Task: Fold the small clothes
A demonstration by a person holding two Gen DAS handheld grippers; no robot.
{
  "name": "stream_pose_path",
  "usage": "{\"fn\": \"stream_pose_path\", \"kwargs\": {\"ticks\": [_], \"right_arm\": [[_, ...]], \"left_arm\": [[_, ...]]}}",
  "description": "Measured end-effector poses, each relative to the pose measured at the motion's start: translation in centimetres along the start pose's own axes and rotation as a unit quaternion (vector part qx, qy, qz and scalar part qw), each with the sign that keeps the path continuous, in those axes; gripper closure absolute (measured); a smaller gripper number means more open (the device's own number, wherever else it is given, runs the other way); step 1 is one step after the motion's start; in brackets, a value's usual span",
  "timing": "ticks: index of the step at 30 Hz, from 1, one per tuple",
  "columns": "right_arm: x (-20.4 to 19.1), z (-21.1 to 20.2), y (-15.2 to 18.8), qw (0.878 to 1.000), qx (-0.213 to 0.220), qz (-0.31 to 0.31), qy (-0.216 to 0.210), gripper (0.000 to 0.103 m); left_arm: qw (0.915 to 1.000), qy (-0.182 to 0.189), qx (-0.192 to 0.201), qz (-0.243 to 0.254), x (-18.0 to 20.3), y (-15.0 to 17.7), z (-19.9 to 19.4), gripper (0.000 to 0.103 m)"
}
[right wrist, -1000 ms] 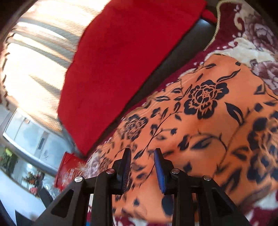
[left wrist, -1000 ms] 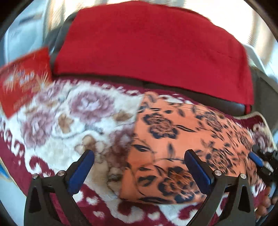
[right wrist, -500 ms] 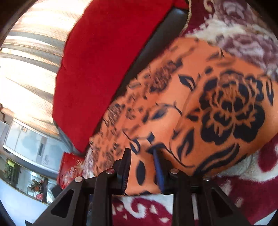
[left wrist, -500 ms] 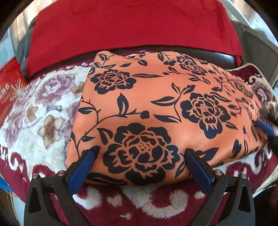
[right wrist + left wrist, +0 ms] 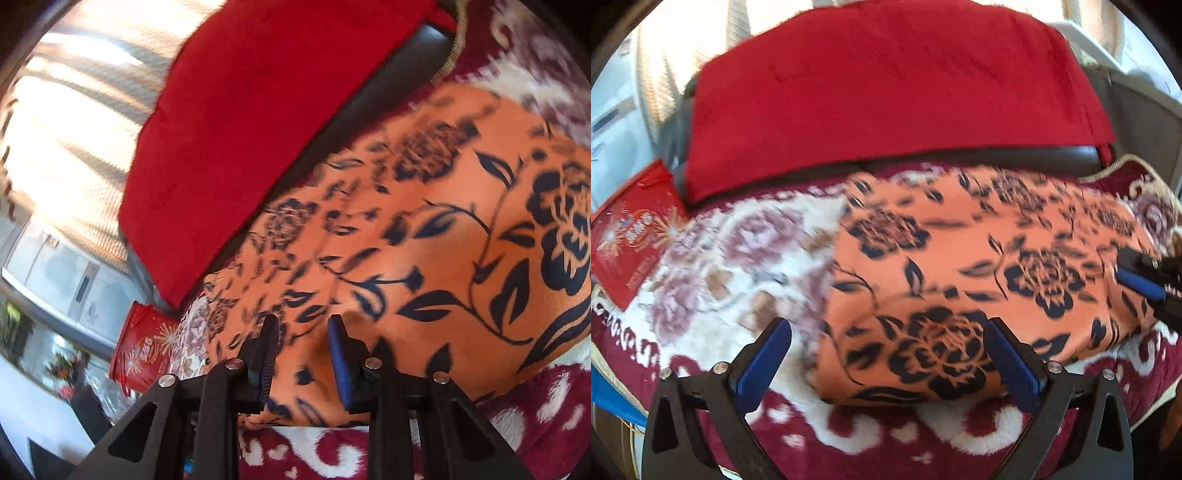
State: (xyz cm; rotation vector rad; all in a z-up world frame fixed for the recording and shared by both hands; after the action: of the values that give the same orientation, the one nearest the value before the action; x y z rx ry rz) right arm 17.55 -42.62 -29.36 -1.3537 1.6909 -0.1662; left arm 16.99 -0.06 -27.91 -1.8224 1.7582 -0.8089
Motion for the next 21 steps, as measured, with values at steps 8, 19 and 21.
{"fn": "stream_pose_path", "kwargs": {"ticks": [8,19,21], "right_arm": [[-1.8,-0.1,1.1,0.999,-0.008,-0.027,-0.019,0.073],[-2.0,3.5,1.7,0.998,-0.055,-0.018,-0.022,0.072],[-1.3,4.2,1.9,0.998,-0.065,-0.002,-0.023,0.073]], "left_arm": [[0.9997,-0.005,0.005,-0.022,-1.3,-0.8,-0.3,0.0],[0.9979,-0.043,-0.046,-0.015,-1.8,-0.4,3.0,0.0],[0.9936,-0.057,-0.095,-0.023,-2.5,0.2,5.0,0.0]]}}
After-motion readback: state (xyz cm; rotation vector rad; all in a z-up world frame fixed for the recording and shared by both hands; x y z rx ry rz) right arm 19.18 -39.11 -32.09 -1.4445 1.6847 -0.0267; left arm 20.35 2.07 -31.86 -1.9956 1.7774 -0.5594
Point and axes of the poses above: each gripper's, at about its wrist camera, not at the fingertips, and z roughly the way its jaws point, x to its right, y to its underside, the point moved 2 cm from there along z, roughly the way its jaws point, and after that the axes turned 15 degrees about -z, right-handed, at the moved point
